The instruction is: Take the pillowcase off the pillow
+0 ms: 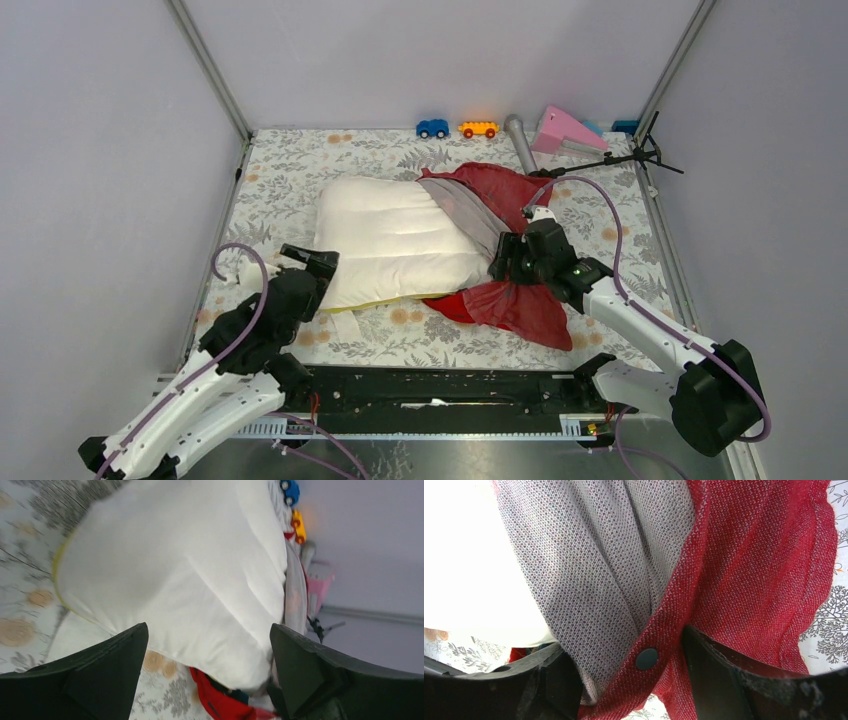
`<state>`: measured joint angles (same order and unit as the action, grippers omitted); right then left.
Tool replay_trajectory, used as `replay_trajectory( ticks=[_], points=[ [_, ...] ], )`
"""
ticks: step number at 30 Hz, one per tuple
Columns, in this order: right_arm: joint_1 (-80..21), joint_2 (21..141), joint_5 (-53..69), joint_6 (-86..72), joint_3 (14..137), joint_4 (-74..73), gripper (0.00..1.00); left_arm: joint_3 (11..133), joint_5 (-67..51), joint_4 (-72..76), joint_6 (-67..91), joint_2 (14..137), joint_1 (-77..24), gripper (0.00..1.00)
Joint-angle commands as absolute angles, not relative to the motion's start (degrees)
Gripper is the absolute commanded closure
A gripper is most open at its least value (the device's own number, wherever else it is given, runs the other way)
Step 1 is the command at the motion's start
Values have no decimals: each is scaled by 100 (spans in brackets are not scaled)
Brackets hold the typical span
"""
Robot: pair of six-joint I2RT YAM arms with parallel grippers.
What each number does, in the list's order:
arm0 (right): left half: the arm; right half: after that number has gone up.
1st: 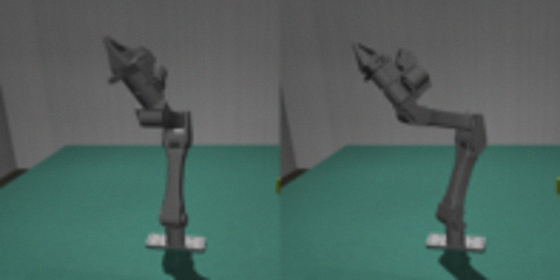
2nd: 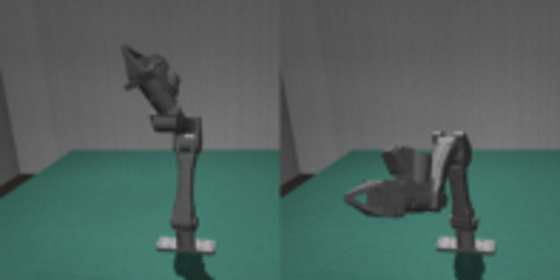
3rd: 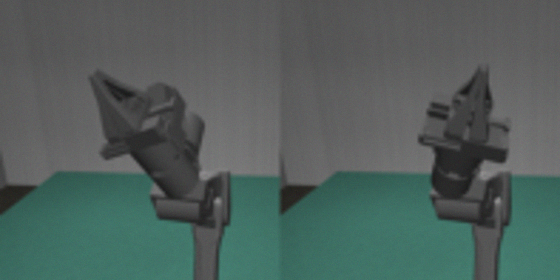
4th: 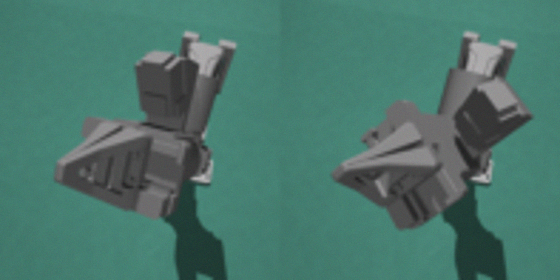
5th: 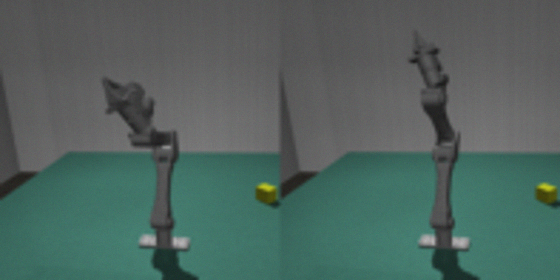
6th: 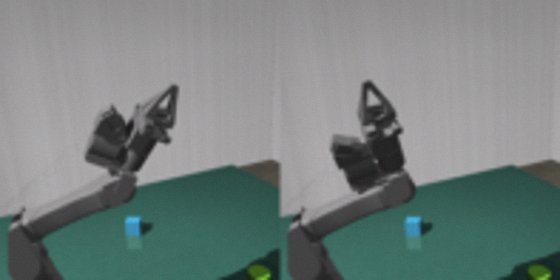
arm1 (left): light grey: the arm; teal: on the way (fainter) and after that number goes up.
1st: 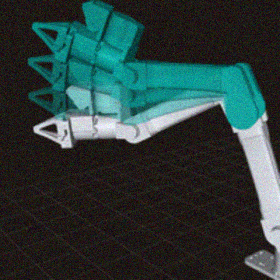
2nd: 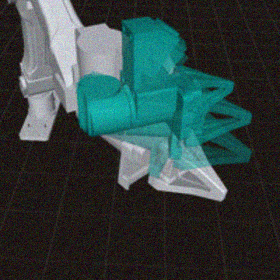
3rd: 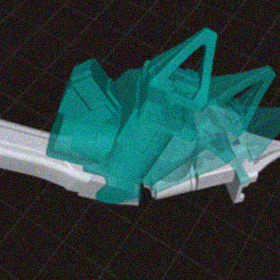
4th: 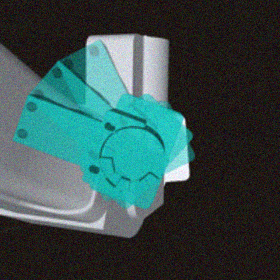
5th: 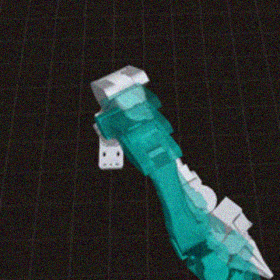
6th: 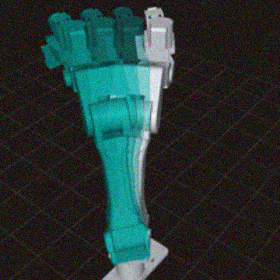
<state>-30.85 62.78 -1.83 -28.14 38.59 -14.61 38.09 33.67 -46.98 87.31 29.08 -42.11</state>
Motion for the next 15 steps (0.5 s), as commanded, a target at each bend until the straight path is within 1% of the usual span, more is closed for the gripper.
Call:
replay_trajectory(
  ticks=[1,3,5,8,10,11,13,15],
  points=[
    [-3081,6198,-140,-2778,3840,-1483,26,4425,4694,-5380,8631,2929,-4228,1],
    [-3075,6188,-199,-2787,3862,-1508,25,4507,4126,-4618,7712,3017,-4223,1],
    [-3076,6182,-281,-2821,3879,-1525,24,4502,3289,-4003,7431,3248,-4227,1],
    [-3076,6143,-482,-2907,3900,-1599,22,4245,1853,-3287,7985,3736,-4235,1],
    [-3077,6087,-857,-3021,3921,-1707,20,3754,943,-2373,8464,3969,-4325,1],
    [-3077,6039,-1008,-3080,3912,-1760,19,3432,798,-1864,8741,4051,-4435,1],
    [-3078,5911,-1290,-3202,3857,-1806,18,2892,901,-1031,9204,4288,-4720,1],
    [-3076,5764,-1398,-3258,3784,-1799,17,2708,1107,-590,9464,4578,-4974,1]
  ],
)
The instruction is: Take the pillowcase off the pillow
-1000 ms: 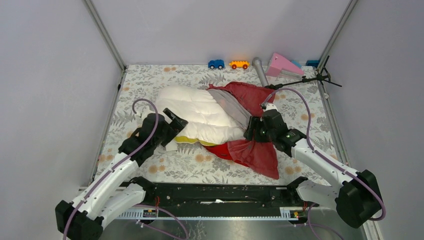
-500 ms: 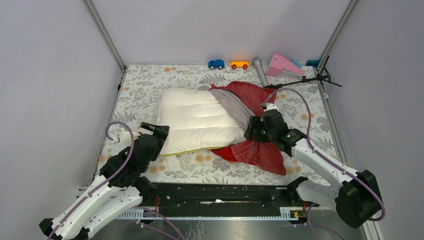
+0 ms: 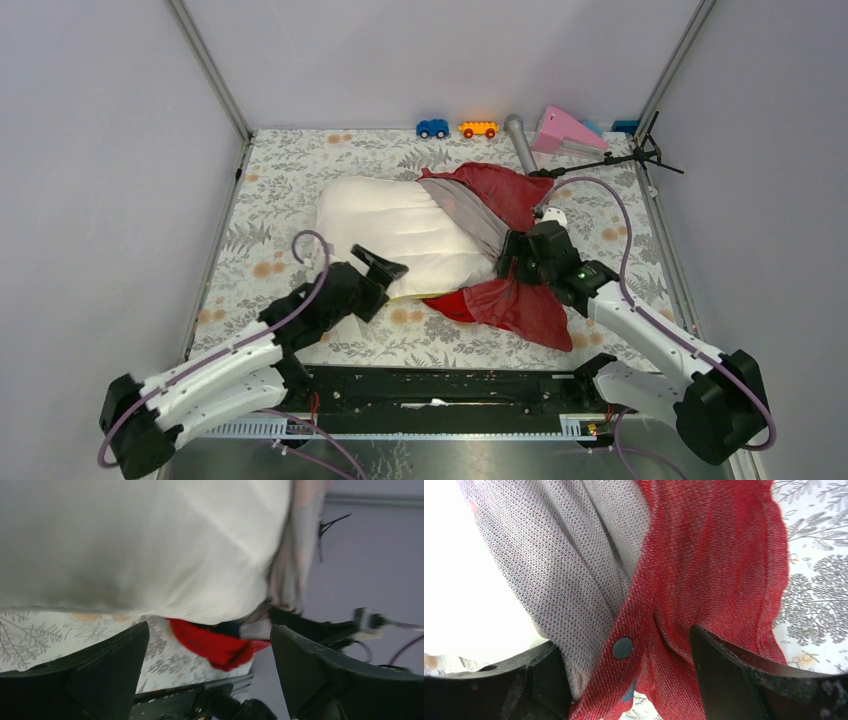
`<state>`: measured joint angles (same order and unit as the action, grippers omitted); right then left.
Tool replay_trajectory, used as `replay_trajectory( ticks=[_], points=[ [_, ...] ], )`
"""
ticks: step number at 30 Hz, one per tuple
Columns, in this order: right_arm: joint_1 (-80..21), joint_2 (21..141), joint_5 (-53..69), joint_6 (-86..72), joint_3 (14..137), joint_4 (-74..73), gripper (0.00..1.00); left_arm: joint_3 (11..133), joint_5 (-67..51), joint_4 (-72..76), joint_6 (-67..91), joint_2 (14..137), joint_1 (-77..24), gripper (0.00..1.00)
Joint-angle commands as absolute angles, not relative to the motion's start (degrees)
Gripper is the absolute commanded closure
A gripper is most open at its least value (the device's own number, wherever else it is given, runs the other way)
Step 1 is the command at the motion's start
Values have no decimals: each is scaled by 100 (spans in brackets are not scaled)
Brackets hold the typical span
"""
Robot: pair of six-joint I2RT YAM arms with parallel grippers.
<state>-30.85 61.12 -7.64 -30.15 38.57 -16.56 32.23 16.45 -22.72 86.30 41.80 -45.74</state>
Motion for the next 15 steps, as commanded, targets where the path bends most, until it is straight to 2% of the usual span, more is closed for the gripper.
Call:
replay_trajectory(
  ticks=[1,7,15],
  points=[
    [-3072,5698,-1405,-3260,3756,-1801,17,2721,1187,-455,9500,4761,-5072,1],
    [-3081,5720,-1275,-3188,3679,-1807,17,3177,1506,-167,9410,5711,-5356,1],
    [-3078,5987,-883,-3153,3693,-1785,18,2709,2643,-21,10109,6248,-5299,3]
  ],
)
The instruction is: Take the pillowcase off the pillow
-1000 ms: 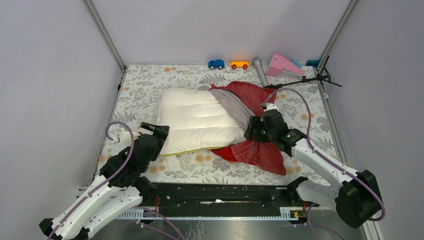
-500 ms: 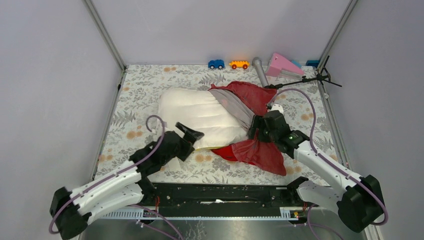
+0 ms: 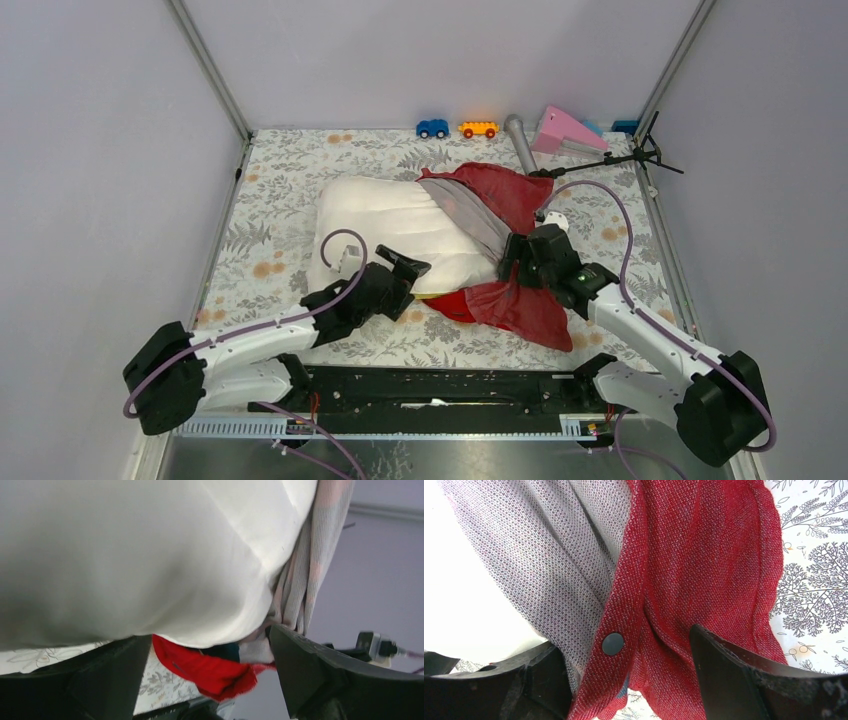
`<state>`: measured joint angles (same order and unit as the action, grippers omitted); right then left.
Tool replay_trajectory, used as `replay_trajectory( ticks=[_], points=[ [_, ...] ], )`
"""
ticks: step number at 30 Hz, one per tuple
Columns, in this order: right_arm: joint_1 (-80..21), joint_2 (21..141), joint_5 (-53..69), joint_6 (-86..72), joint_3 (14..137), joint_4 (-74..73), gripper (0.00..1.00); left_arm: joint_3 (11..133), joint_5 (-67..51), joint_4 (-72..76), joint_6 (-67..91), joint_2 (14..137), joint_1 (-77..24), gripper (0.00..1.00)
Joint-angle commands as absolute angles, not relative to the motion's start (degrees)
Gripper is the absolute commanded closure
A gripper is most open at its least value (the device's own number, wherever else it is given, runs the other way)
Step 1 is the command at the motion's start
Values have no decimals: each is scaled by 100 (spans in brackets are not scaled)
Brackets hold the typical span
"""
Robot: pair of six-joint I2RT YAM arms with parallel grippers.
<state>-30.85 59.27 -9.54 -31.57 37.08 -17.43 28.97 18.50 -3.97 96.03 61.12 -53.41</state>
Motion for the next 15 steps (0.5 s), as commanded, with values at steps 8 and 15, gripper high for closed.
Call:
replay_trajectory(
  ticks=[8,15],
  points=[
    [-3080,6010,-987,-3045,3669,-1826,18,2622,2888,-104,9053,6213,-4303,83],
    [-3074,6057,-1194,-3067,3649,-1813,33,2973,3720,-1406,8293,5101,-3660,100]
  ],
)
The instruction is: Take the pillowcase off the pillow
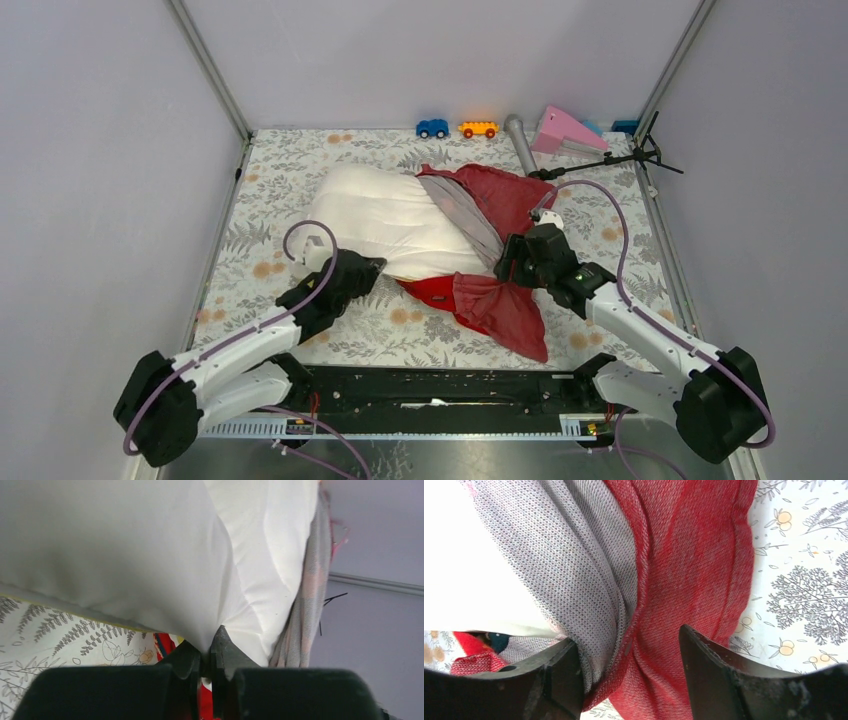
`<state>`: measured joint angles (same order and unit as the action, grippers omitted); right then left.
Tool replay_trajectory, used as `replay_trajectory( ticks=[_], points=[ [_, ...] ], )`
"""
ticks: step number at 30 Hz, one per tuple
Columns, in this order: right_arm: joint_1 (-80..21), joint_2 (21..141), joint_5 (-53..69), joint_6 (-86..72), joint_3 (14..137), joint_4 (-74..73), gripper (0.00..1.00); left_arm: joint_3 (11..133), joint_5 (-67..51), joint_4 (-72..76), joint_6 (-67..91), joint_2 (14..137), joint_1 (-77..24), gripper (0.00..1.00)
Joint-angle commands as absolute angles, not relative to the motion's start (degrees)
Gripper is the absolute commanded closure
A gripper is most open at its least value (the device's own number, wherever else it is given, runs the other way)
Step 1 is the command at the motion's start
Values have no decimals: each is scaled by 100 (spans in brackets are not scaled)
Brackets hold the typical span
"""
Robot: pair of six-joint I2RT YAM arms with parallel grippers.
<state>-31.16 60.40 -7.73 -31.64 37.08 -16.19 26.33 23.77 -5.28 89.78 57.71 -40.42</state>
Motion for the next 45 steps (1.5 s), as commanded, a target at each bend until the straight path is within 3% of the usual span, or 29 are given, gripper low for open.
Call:
replay_trajectory(
  ticks=[1,4,5,9,17,26,30,35,37,45],
  points=[
    [-3074,6056,-1234,-3067,3649,-1815,39,3049,3884,-1627,8200,4926,-3611,100],
    [-3076,6056,-1331,-3091,3656,-1823,60,3217,4305,-2263,8008,4445,-3431,100],
    [-3076,6056,-1366,-3104,3654,-1824,71,3259,4409,-2408,7930,4305,-3363,100],
    [-3072,6021,-1639,-3207,3666,-1896,87,3413,4832,-2995,7819,3852,-3112,100],
    [-3076,5490,-2692,-3558,3631,-2187,92,3732,5851,-4623,8641,3360,-3023,100],
    [-3078,4642,-2866,-3554,3420,-1967,90,3666,5764,-4508,8450,3204,-3023,100],
    [-3077,4571,-2278,-3335,3330,-1681,81,3451,5291,-3802,7916,3279,-3023,100],
    [-3076,4686,-915,-2831,3360,-1324,38,3068,4579,-3041,7599,3366,-3023,100],
    [-3076,4753,-634,-2807,3440,-1326,27,2991,4423,-2919,7579,3426,-3023,100],
    [-3076,5037,-364,-2715,3860,-1689,1,2948,4066,-2737,7500,3707,-3023,100]
  ],
)
